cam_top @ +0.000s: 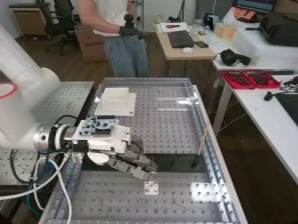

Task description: Grab the bearing and place it in the white container

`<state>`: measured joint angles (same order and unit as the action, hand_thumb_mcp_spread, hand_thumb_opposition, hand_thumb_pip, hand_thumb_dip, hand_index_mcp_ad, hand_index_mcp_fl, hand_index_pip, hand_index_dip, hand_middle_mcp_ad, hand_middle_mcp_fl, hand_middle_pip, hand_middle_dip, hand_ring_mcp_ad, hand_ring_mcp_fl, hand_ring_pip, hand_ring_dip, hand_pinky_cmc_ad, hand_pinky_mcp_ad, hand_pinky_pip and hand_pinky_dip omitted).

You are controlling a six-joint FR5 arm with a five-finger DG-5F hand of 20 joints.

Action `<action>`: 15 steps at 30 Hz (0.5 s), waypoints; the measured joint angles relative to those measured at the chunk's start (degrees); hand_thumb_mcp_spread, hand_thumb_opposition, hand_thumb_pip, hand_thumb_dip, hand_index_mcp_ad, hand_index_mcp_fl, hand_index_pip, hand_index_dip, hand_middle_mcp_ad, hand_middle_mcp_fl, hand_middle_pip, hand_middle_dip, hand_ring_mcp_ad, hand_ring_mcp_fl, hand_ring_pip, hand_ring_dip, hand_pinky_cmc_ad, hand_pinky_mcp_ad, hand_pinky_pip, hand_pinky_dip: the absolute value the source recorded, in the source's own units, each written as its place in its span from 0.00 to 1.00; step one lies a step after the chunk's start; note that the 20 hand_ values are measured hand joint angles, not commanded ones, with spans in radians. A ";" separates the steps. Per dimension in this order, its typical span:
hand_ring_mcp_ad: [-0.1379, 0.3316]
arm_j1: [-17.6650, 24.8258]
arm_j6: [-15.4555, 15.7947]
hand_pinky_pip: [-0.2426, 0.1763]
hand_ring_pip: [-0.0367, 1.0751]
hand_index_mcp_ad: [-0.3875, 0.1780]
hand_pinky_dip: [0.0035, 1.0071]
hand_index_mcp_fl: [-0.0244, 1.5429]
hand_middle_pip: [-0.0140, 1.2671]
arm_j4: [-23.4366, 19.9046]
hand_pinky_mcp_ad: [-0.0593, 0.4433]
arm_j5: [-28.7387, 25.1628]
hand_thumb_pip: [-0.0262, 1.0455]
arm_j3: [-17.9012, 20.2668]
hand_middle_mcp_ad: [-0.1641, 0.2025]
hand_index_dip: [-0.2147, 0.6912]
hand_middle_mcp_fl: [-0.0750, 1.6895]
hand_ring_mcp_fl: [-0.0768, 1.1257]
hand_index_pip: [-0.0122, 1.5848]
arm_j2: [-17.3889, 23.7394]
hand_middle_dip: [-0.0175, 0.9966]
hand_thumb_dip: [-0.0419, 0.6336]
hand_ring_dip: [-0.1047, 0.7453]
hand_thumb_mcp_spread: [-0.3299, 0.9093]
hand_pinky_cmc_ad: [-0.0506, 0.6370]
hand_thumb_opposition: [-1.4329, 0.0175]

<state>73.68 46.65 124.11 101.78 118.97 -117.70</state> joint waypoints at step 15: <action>0.48 0.04 0.01 0.48 0.14 0.60 0.18 0.25 0.47 -0.16 0.70 -0.77 0.62 -0.28 0.61 0.33 0.44 0.37 0.75 -0.42 0.66 0.50 0.74 0.68 0.61 0.41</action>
<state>73.72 46.66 123.95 101.01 118.69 -118.12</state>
